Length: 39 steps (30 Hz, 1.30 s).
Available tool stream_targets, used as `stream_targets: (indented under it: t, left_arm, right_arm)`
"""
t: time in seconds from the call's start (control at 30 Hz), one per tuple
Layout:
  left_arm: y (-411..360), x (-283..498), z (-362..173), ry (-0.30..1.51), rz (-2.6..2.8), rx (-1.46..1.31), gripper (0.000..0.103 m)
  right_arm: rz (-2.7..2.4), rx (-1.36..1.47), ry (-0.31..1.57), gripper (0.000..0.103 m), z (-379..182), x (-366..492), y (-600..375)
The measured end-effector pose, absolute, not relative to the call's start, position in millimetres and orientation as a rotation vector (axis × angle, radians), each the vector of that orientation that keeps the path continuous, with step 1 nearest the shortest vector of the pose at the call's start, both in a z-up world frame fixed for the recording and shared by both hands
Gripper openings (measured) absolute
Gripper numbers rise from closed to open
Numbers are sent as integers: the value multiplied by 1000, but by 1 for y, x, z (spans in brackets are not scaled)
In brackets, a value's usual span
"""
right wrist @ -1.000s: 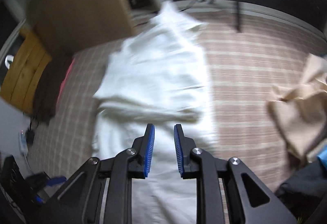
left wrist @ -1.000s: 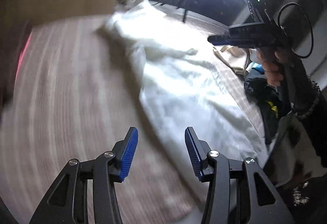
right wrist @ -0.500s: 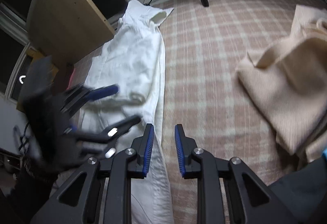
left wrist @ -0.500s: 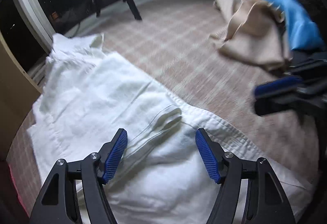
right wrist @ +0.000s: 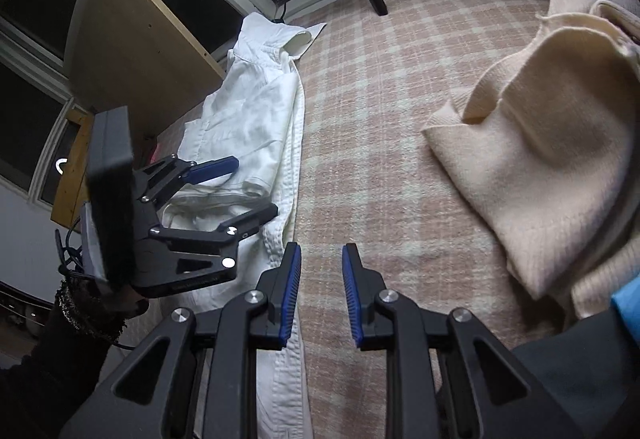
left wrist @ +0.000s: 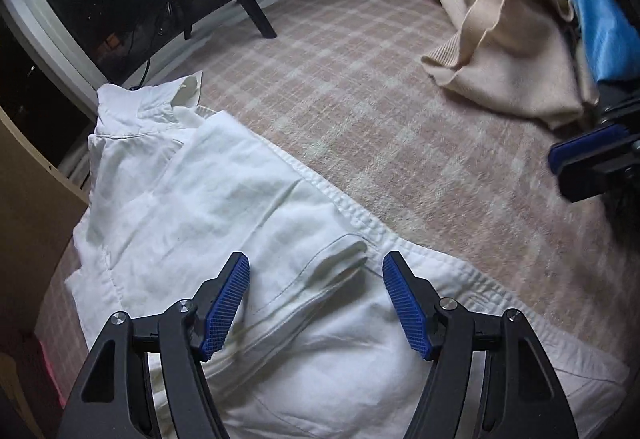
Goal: Fold clothes
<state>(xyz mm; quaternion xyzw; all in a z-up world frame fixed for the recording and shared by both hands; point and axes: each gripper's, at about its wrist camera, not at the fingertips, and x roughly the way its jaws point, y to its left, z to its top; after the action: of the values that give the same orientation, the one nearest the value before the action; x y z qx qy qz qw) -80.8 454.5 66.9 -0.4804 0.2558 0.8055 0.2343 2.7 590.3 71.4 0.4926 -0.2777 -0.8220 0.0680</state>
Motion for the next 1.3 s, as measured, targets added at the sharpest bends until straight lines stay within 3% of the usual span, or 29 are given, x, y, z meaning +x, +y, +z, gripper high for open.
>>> stream_targets:
  t: [0.07,0.1,0.17,0.2,0.23,0.3,0.47,0.63,0.73,0.87,0.9,0.97,1.1,1.3]
  left_arm:
    - [452,-86,67,658,2219,-1330,68]
    - [450,-91,67,641,2232,-1335,61]
    - [445,-99,67,585,2235,-1342,46]
    - [442,-102,68,543,2220,-1343,18]
    - [435,-104,72,486,2223,-1343,8]
    - [421,-109,81,367,2230,-1341,5]
    - [366,-108,124,129,2352,-1249,4]
    - [257,-73,168,-94,2588,-1129,5]
    - [180,-41,162,-286,2734,-1118,5]
    - [97,-14,107,-480,2890,-1298,8]
    - [87,-13,95,-479,2890,-1360,8]
    - [77,-9,84,-470,2877,-1417,19]
    - [78,7,90,-454,2825,-1373,45]
    - [81,34,98,-440,2726,-1311,47]
  right_arm:
    - [-2481,1487,-840,21,71,5,592]
    - [-2485,1489,-842,21,71,7,592]
    - [-2494,1492,-843,21,70,10,592]
    - [-2501,1496,-845,21,70,12,592]
    - [-2506,1498,-848,21,70,14,591]
    - [-2515,1501,-846,21,72,18,587]
    - [-2548,1531,-802,21,76,24,570]
    - [-2559,1562,-782,21,82,23,545]
    - [-2567,1569,-744,21,88,19,521]
    - [-2552,1577,-700,21,94,8,485]
    - [-2547,1583,-679,21,95,5,475]
    - [-2535,1596,-628,21,99,-1,452]
    - [-2493,1611,-486,21,107,-14,404]
    - [-2377,1619,-192,23,106,0,315]
